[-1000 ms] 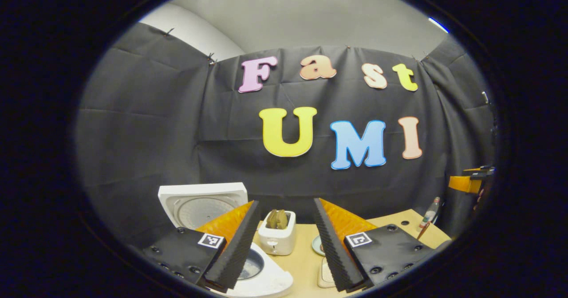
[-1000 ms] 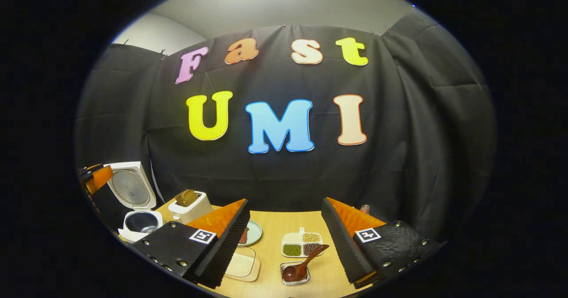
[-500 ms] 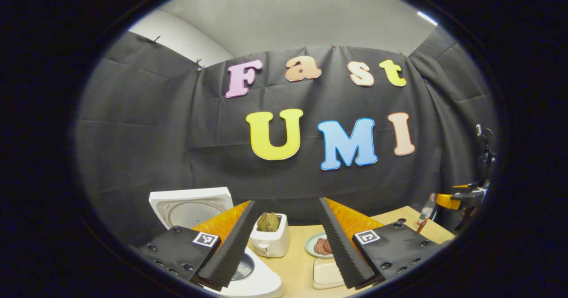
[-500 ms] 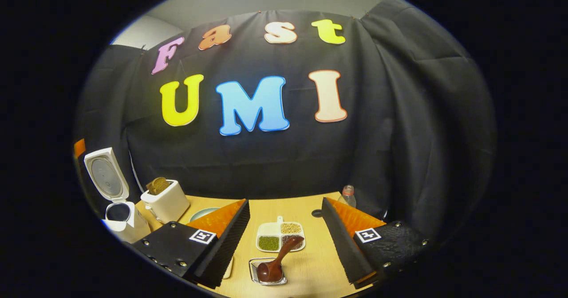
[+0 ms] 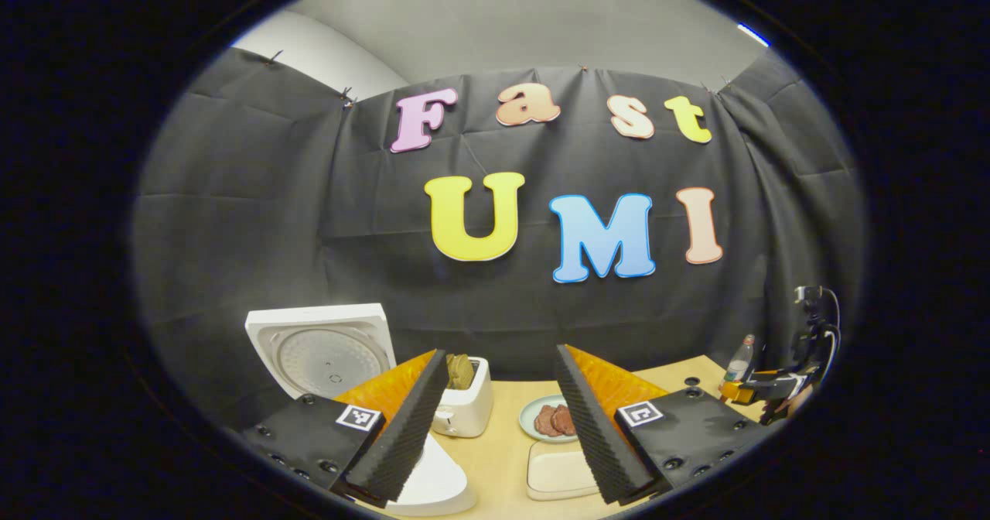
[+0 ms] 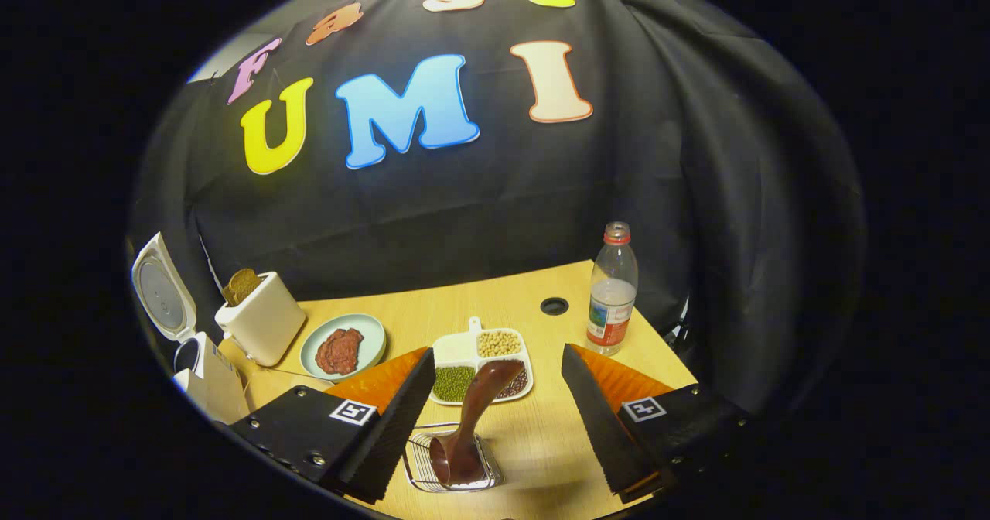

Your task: Close the left gripper, press the button to open the rice cooker; take a wooden spoon from the chopstick holder with the right hand, scoop a spoonful of rice and pour it into the rice cooker, then put the wooden spoon back into the chopstick holder.

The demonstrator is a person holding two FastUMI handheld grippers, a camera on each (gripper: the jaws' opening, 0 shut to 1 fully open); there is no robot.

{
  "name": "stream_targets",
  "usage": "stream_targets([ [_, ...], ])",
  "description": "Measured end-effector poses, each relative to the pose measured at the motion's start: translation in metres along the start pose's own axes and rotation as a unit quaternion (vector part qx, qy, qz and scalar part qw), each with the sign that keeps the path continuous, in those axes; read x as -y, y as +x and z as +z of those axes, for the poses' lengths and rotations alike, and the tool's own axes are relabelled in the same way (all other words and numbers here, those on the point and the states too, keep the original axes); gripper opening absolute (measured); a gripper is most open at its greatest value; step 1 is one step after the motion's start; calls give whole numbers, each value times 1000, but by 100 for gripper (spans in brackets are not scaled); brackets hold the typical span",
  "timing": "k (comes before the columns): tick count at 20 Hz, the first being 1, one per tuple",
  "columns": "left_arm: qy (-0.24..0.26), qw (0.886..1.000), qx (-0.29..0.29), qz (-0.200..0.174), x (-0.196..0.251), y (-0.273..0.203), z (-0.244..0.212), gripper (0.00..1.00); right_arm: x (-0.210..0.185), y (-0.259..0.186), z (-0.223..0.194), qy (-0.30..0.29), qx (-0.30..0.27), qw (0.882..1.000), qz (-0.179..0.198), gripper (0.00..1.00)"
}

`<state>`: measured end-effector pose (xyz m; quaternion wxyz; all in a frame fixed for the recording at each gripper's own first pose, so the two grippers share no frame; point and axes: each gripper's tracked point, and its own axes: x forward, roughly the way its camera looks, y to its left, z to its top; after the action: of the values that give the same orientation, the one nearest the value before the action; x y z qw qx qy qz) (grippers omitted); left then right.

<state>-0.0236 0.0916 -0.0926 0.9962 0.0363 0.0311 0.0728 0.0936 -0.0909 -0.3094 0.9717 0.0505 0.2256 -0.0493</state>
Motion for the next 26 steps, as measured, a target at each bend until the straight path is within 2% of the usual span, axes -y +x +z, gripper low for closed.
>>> stream_targets([
  [3,6,1000,2,6,-3,3,4,92,2,19,-21,-2,-20,1000,9,99],
  [5,12,1000,0,11,-7,1,2,92,1,31,-24,6,-27,999,16,93],
  [8,16,1000,-9,18,-13,2,-5,99,-6,43,-30,16,-40,998,41,84],
  [9,16,1000,-12,21,-14,1,-6,99,-8,46,-30,21,-42,998,45,75],
  [10,15,1000,-13,24,-17,-1,-7,99,-13,46,-32,33,-48,996,60,60],
  [11,12,1000,-13,25,-18,-2,-7,99,-17,51,-33,43,-51,995,68,57],
  [13,6,1000,-13,24,-18,-5,-7,96,-19,45,-29,59,-60,994,75,36],
  [14,8,1000,-13,25,-21,-6,-7,96,-24,48,-32,69,-58,992,84,35],
  [15,10,1000,-12,25,-22,-7,-6,99,-31,46,-34,68,-64,991,99,26],
  [16,13,1000,-12,25,-23,-8,-6,92,-39,41,-31,68,-65,989,115,18],
  [17,14,1000,-10,24,-23,-9,-5,96,-41,37,-32,59,-59,990,116,18],
  [18,14,1000,-9,22,-22,-11,-5,96,-45,31,-29,54,-53,990,119,10],
  [21,9,1000,-1,14,-21,-14,0,96,-52,11,-4,37,-24,993,112,10],
  [22,7,1000,0,11,-20,-13,-1,92,-54,2,5,38,-13,993,111,9],
  [26,-4,1000,7,-6,-18,-14,-2,96,-64,-29,45,45,27,992,113,9],
])
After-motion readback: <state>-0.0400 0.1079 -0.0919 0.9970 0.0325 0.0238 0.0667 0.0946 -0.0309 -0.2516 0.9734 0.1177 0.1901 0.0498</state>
